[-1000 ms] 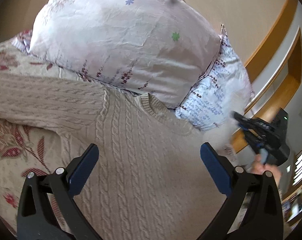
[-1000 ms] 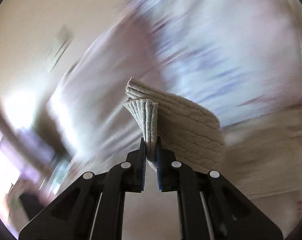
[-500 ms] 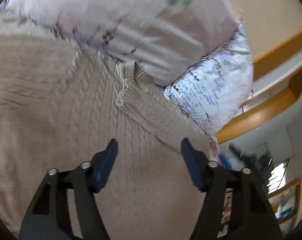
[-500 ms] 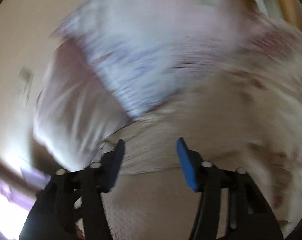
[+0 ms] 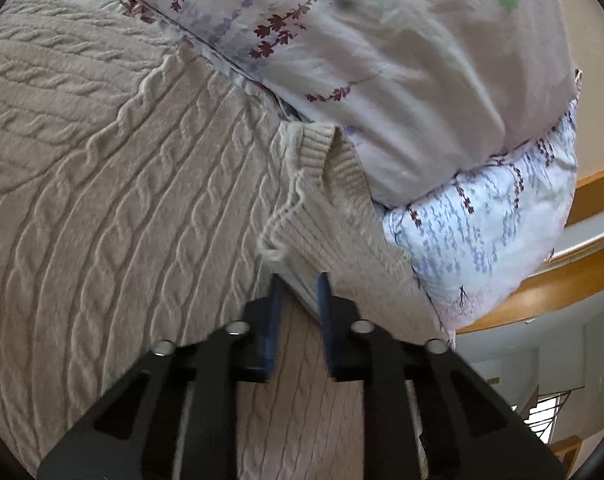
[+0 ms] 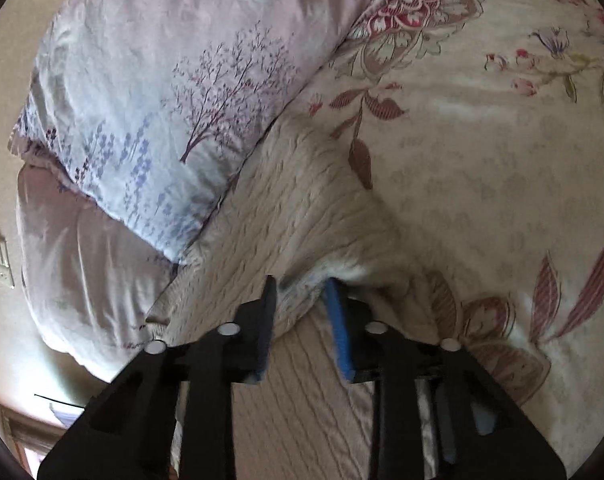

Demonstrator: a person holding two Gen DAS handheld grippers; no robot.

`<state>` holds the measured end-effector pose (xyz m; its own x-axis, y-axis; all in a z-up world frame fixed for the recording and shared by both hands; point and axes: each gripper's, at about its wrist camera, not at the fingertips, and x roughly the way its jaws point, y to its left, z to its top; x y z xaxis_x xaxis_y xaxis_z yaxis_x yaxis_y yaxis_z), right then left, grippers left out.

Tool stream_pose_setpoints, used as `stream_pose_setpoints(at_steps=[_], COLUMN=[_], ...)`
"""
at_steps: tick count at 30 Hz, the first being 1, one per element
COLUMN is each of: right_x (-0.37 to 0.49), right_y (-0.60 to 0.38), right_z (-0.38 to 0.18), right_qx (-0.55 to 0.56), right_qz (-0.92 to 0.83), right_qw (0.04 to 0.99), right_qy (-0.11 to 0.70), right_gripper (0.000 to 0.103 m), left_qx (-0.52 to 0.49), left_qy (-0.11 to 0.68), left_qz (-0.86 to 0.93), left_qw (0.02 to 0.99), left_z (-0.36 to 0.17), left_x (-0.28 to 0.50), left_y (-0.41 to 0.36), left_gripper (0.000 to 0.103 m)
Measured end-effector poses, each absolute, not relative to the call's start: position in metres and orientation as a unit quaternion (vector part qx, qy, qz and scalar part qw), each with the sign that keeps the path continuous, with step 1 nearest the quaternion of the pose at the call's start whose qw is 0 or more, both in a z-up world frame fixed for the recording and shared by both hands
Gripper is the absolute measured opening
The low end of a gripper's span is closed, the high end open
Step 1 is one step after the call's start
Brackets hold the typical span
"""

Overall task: Fold small clothes
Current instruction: 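Grasp the cuff of the other sleeve with the left tool, then fold the held sleeve across the sweater body with the left tool, then release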

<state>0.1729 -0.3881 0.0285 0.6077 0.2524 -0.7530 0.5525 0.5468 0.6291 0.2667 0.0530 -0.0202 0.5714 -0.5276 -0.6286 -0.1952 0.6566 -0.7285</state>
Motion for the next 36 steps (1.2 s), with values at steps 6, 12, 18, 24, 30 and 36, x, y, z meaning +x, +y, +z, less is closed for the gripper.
stream_pose_setpoints(at_steps=[6,12,18,24,30,36], right_x=[0.165,0.167,0.158,0.156,0.151,0.136], right_y=[-0.379,-0.383,-0.382,-0.369,-0.364,-0.351], right_z=[0.027,0.026,0.038,0.027,0.031,0.053], right_qx=[0.488,0.482,0.460,0.429,0.402,0.364], right_qz=[-0.069,-0.108,-0.097,-0.104,-0.109,-0.062], right_qw=[0.742,0.756,0.796,0.796,0.803,0.834], right_qy=[0.454,0.428,0.381,0.414,0.426,0.410], right_gripper=[0.040,0.038,0.012,0.012,0.048,0.064], left_qx=[-0.389,-0.374,-0.369,-0.353,-0.369,-0.383], left_qy=[0.446,0.428,0.405,0.426,0.445,0.408], left_qz=[-0.102,-0.104,-0.118,-0.092,-0.117,-0.094], left_qw=[0.799,0.817,0.828,0.828,0.808,0.823], left_z=[-0.019,-0.008,0.008,-0.008,-0.017,-0.002], left_x=[0.265,0.258,0.238,0.230,0.221,0.168], left_y=[0.053,0.054,0.062,0.077,0.089,0.162], left_gripper=[0.007,0.006,0.005,0.006,0.018,0.048])
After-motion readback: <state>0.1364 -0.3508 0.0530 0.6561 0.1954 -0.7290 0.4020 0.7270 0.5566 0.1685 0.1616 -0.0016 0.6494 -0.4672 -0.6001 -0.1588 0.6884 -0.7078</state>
